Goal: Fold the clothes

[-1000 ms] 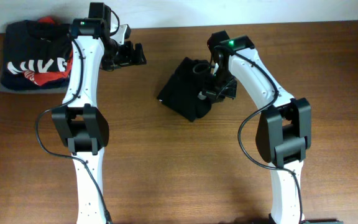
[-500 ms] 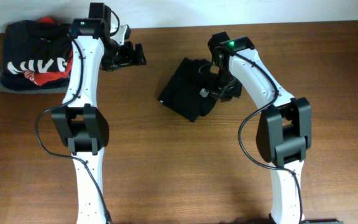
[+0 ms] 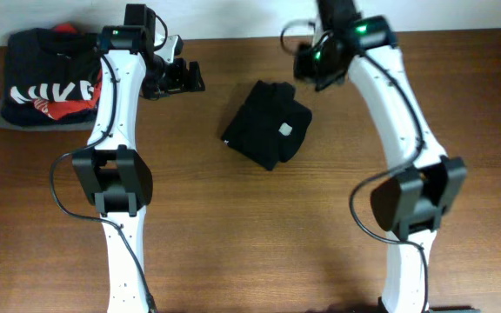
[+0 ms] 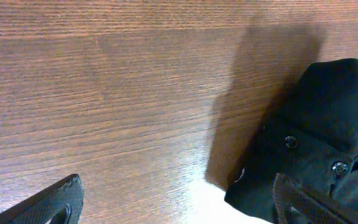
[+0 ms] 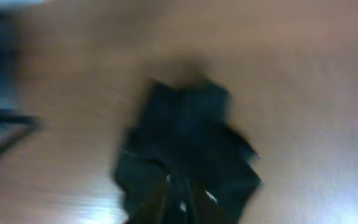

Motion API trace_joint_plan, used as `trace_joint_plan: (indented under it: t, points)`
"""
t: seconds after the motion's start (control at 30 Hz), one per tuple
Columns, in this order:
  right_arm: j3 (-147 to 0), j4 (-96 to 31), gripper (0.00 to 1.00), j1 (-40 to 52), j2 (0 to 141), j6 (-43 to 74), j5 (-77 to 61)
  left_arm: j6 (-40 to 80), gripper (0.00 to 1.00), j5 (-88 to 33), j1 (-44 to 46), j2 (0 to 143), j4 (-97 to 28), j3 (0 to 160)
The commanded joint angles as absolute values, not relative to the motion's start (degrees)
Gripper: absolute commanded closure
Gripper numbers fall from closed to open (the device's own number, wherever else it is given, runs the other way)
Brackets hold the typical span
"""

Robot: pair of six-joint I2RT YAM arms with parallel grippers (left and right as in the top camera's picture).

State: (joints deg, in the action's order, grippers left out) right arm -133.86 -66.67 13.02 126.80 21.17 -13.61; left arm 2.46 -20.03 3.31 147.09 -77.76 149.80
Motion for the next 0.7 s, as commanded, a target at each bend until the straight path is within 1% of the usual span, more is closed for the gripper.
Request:
trace_joint_plan:
  t: [0.0, 0.17, 0.43, 0.5, 0.67]
  points:
    - [-134.32, -63.37, 0.82, 13.1, 126.1, 16.71, -25.17, 2.61, 0.03, -19.7, 3.38, 147.55, -77.62, 151.0]
    - [-131.26, -57.52, 0.82, 13.15, 130.15, 16.71, -35.88, 2.61, 0.03, -19.7, 3.38, 147.55, -77.62, 151.0]
    - [-125.95, -51.2, 0.82, 12.99, 138.23, 16.51, -48.66, 2.59, 0.02, -19.68, 3.36, 147.55, -77.6, 151.0]
    - [-125.08, -49.87, 0.82, 12.99, 139.94, 16.53, -50.78, 2.59, 0.02, -19.68, 3.38, 147.55, -77.62, 151.0]
    - [-123.87, -49.71, 0.81, 12.86, 144.24, 16.49, -50.81, 2.59, 0.02, -19.68, 3.38, 147.55, -77.67, 151.0]
